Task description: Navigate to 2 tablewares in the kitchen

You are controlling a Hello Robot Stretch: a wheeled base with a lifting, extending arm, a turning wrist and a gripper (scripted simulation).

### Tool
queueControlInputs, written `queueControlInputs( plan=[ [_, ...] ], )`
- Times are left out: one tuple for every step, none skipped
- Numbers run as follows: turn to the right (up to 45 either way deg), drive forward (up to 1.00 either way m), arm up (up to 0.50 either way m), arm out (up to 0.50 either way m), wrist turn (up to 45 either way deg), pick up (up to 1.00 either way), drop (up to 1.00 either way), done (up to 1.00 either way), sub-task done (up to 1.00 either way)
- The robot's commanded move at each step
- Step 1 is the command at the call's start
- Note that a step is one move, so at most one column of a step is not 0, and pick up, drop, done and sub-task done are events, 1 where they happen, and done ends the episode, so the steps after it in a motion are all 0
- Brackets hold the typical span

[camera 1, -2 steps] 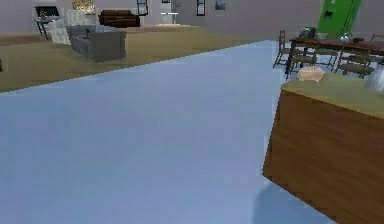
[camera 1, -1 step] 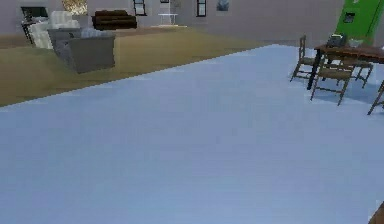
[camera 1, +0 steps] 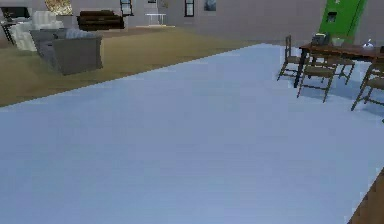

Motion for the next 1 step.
queueControlInputs(
  plan=[
    [0.0, 0.45, 0.0, 0.0, 0.0, 0.0, 0.0, 0.0, 0.0]
  ],
)
